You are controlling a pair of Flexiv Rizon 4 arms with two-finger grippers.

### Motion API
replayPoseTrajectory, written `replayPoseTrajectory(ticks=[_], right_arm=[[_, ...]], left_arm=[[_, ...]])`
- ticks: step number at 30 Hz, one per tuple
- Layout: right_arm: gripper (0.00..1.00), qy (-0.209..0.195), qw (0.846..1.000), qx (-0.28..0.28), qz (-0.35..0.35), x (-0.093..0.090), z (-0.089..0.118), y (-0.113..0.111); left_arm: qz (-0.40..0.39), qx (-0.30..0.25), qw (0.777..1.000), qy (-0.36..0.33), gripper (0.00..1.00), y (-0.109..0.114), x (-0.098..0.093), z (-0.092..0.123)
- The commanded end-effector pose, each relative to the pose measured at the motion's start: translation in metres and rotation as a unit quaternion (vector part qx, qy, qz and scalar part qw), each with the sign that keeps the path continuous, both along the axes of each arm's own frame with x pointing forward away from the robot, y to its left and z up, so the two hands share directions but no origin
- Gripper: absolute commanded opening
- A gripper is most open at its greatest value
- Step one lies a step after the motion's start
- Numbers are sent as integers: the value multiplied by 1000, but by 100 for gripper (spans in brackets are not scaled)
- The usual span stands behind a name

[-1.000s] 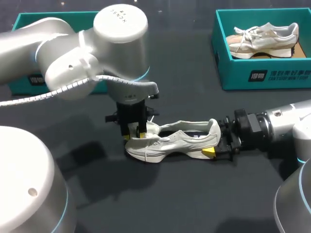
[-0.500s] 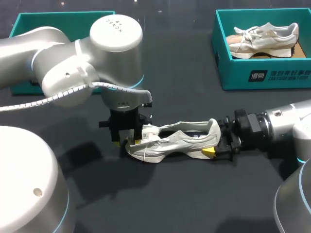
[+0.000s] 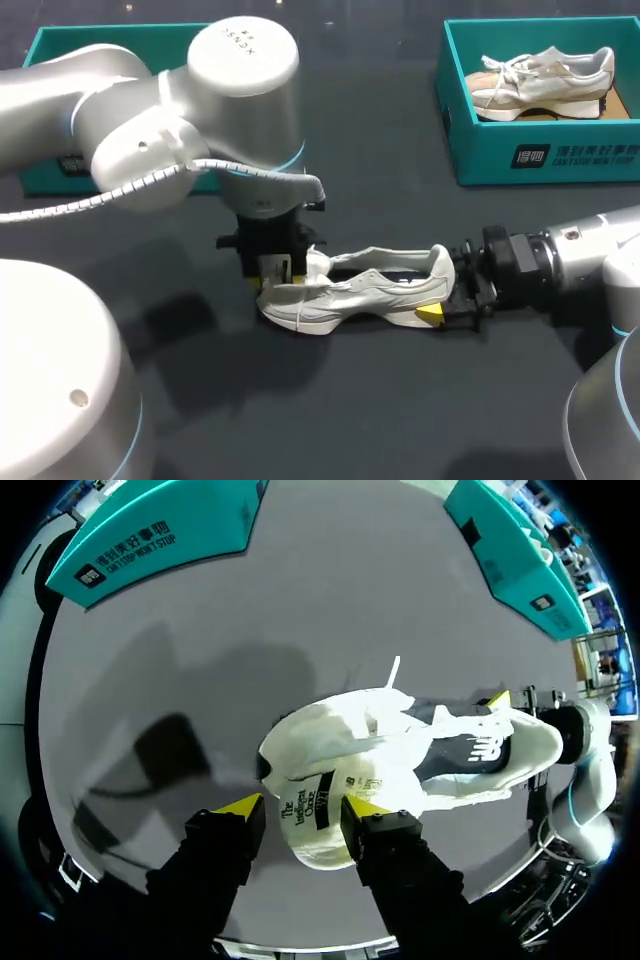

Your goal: Take the shoe out of the shoebox, open the shoe tongue, remove and reinsert the insole, then place the shoe into the shoebox

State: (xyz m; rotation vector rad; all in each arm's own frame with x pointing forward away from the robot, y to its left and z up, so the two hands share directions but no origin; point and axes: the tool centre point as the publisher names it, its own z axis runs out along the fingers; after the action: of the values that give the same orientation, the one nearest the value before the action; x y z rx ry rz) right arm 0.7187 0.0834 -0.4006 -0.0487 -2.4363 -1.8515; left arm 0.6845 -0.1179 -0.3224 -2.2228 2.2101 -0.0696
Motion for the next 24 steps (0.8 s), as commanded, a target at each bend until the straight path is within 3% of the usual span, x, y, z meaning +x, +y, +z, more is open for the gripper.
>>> replayPoseTrajectory(ticks=[1, 6, 9, 12, 16, 17, 18, 21, 24], right_arm=[[0, 0, 1000, -1, 0, 0, 0, -1], [0, 0, 1000, -1, 0, 0, 0, -1], [0, 0, 1000, -1, 0, 0, 0, -1], [0, 0, 1000, -1, 0, 0, 0, -1], [0, 0, 1000, -1, 0, 0, 0, -1], [0, 0, 1000, -1, 0, 0, 0, -1], [0, 0, 1000, -1, 0, 0, 0, -1], [0, 0, 1000, -1, 0, 0, 0, -1], [0, 0, 1000, -1, 0, 0, 0, -1]], left_arm=[[-24, -14, 999, -35, 49, 4, -12, 44], [-81, -31, 994, -66, 50, -9, -13, 79], [-121, -44, 989, -79, 63, -17, -9, 94], [-163, -67, 981, -86, 64, -30, -4, 107], [-233, -97, 963, -95, 37, -51, -1, 118], [-251, -104, 958, -96, 22, -57, -1, 119], [-273, -108, 951, -100, 0, -64, -2, 119], [-360, -131, 918, -104, 0, -80, -5, 118], [-493, -133, 854, -97, 0, -94, -8, 113]])
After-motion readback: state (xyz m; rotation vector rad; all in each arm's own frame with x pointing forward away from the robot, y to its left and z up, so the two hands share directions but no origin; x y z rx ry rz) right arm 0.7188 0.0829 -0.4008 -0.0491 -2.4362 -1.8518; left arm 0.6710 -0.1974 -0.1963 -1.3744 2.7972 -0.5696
